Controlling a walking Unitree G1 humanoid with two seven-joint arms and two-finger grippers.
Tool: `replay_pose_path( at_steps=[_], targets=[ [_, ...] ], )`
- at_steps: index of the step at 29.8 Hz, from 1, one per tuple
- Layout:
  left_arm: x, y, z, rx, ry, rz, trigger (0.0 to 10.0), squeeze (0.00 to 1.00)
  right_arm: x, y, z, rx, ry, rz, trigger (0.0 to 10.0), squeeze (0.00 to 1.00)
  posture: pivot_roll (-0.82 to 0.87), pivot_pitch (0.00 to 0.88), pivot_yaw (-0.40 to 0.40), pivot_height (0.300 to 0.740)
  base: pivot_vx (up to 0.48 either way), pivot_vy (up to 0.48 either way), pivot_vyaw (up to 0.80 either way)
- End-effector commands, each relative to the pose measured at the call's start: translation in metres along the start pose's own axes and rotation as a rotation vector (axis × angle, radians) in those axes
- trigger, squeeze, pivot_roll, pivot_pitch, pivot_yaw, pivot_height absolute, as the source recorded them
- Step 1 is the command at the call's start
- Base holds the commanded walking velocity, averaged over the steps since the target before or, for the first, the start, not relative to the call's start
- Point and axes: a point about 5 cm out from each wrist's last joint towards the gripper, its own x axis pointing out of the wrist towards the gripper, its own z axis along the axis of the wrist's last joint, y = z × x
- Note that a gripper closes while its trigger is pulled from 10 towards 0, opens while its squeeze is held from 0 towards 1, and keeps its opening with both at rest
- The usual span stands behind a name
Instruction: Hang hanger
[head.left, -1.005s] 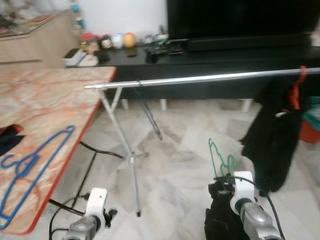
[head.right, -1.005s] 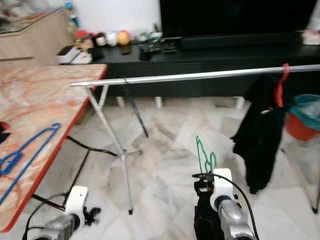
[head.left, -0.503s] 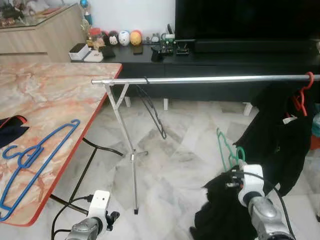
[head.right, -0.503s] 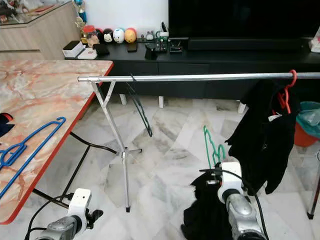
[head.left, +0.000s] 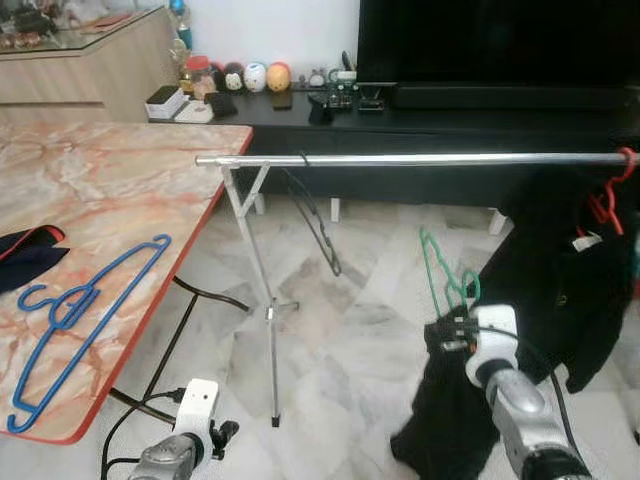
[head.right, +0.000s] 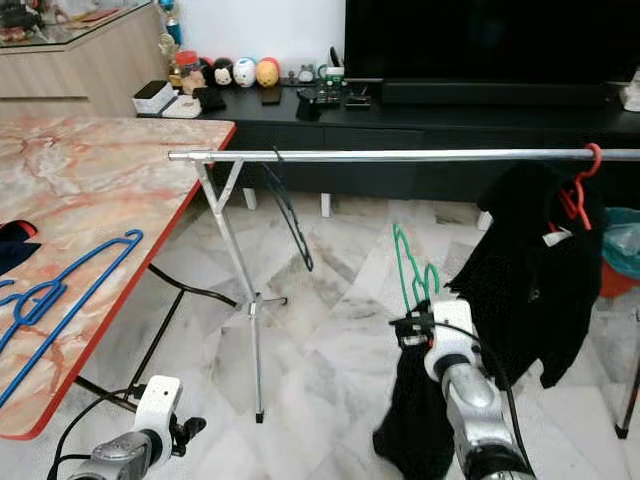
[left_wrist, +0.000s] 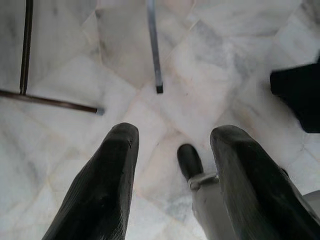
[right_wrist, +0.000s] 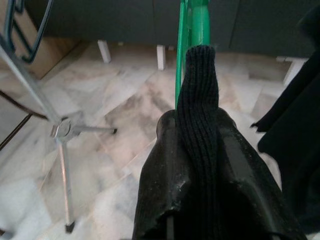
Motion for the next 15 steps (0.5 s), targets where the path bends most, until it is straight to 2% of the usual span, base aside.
replay_pose_path(
  at_steps=[1,15],
  targets=[
    [0.0002,0.0026,0.004,0.001,-0.007,0.003,10.0,0.0,0.0028,-0.0046,0.0117,-0.016,-0.044,-0.005,10.0,0.0,-0.02,0.0,0.07,0.74,0.0,-0.304,0.0],
    [0.0016,0.0001,0.011,0.002,-0.033,-0.016,10.0,0.0,0.0023,-0.0029,0.0115,0.0,-0.046,0.001,10.0,0.0,-0.01,0.0,0.068,0.74,0.0,-0.329,0.0]
  ],
)
